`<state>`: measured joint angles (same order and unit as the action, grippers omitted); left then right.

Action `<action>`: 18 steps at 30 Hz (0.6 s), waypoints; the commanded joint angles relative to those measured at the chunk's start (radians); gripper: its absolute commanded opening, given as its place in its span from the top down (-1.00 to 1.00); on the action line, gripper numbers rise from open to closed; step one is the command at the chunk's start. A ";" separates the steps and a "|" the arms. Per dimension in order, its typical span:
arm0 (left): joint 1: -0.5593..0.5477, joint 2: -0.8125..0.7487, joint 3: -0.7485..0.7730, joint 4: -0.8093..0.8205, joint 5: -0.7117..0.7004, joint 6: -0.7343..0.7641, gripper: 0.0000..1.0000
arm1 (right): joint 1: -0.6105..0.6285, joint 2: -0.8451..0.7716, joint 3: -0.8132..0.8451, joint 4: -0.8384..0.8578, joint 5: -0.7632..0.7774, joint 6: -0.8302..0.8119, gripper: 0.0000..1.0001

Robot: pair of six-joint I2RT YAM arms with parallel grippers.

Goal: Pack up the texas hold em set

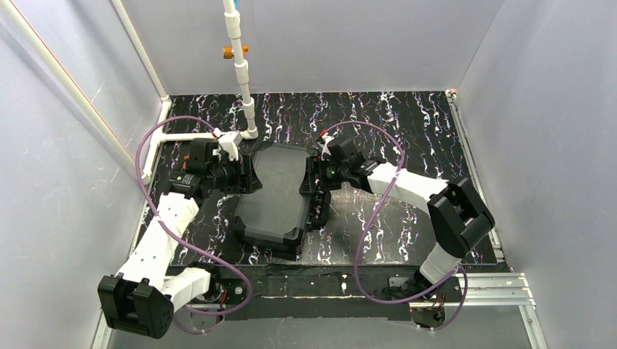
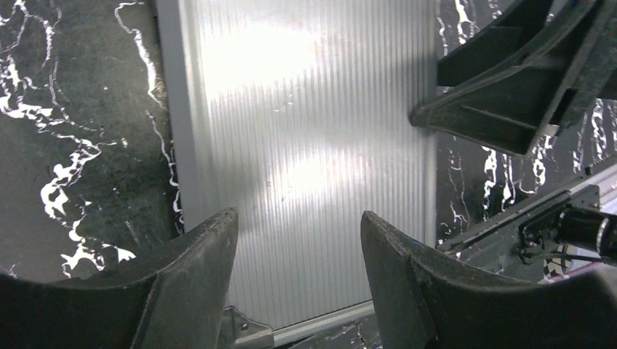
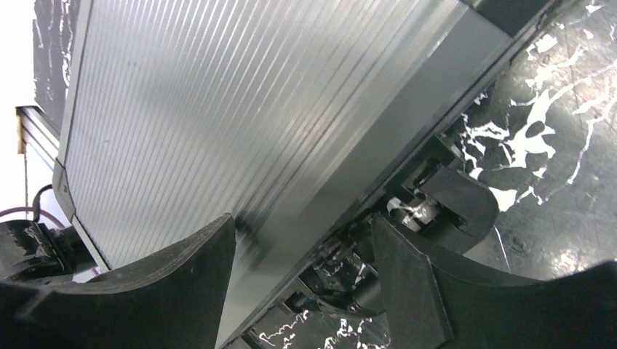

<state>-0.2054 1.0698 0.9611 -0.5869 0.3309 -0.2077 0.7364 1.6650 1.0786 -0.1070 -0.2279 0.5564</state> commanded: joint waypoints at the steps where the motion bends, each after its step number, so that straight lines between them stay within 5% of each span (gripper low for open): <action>1: -0.020 -0.055 -0.016 0.033 0.083 0.017 -0.20 | 0.009 -0.050 0.016 -0.157 0.082 -0.089 -0.55; 7: -0.111 -0.035 0.002 0.045 0.103 -0.002 -0.13 | 0.009 -0.151 0.023 -0.232 0.164 -0.116 -0.81; 18: -0.338 0.044 0.056 0.044 -0.002 -0.052 0.17 | -0.032 -0.425 -0.136 -0.336 0.328 -0.108 -0.80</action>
<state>-0.4717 1.0866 0.9718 -0.5461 0.3779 -0.2420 0.7246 1.3293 1.0031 -0.3843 0.0212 0.4480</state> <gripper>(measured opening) 0.435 0.905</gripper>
